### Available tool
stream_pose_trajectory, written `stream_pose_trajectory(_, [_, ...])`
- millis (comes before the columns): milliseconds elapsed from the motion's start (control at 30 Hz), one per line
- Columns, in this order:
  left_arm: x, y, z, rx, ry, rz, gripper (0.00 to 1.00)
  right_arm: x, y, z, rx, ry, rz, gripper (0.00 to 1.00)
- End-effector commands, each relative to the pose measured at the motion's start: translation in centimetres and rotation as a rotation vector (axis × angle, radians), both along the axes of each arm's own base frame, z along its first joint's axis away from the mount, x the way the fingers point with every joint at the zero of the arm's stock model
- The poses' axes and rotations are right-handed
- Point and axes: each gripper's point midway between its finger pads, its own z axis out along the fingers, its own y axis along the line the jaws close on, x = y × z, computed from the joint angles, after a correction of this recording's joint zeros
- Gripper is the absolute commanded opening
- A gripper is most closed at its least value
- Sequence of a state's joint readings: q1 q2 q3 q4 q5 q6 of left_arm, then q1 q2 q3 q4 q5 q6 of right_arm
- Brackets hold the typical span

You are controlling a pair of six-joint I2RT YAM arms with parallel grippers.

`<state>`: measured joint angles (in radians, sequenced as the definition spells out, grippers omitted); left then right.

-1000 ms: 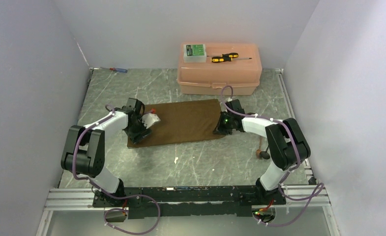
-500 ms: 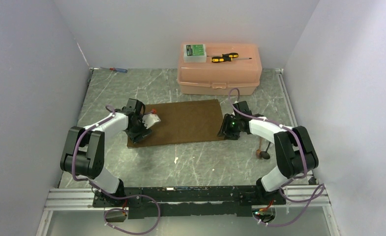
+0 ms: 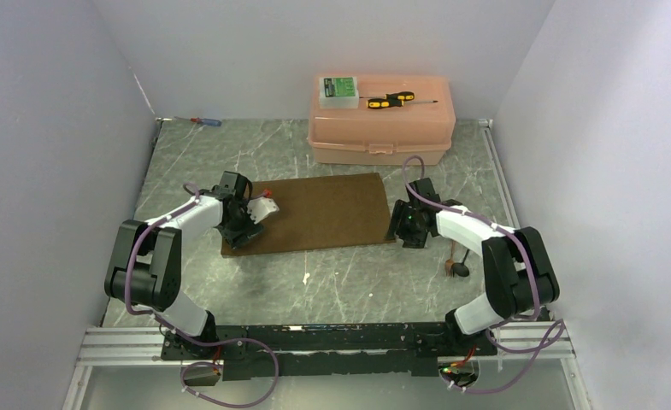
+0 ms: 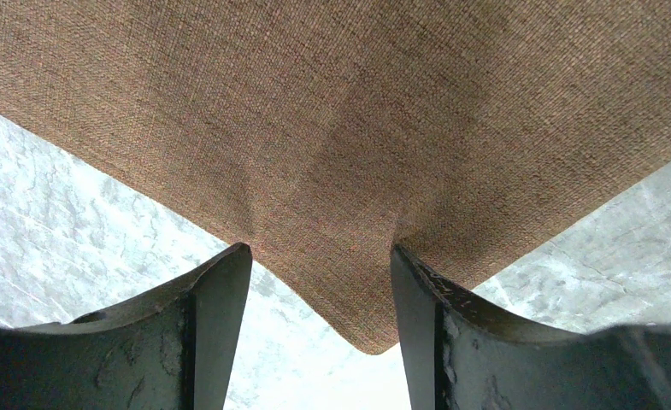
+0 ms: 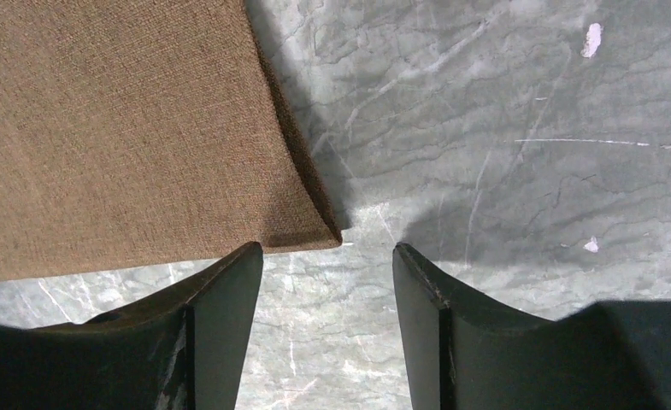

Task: Fold the napkin into a case and place the utensils inside
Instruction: Smooth out the rectangle-folded napkin at the center of the board, then pick up the rectangle-folded napkin from the center of the board.

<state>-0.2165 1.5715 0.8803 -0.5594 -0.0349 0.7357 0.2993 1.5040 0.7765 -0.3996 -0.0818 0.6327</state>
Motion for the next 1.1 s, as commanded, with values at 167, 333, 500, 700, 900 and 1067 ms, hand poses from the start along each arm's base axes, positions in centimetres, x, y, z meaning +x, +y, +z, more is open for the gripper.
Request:
stream_pose_trajectory(167, [1.3,-0.3,1.6,-0.029,-0.046,0.037,0.68,0.8,0.9,-1.7,0.05,0.033,-0.061,0.37])
stream_pose_trajectory(333, [2.7,-0.8,4.9,-0.111,-0.065,0.091,0.72,1.1,0.7,-1.6,0.044,0.02,-0.082,0.03])
stream_pose_trajectory(500, [4.5,0.4,7.7,-0.15,-0.108,0.122,0.75,1.2,-1.0,-1.0,-0.013,0.009,-0.123,0.0])
stream_pose_trajectory(700, [5.1,3.0,6.4,-0.116,-0.097,0.156,0.74,-0.2,-5.0,-0.2,-0.123,0.013,-0.217,0.0])
stream_pose_trajectory(900, [4.9,2.6,5.4,-0.149,-0.055,0.163,0.72,-1.8,-8.0,1.2,-0.229,0.014,-0.275,0.0])
stream_pose_trajectory(1067, [5.0,1.6,5.1,-0.201,-0.03,0.174,0.71,-0.3,-6.8,3.9,-0.205,-0.083,-0.196,0.0])
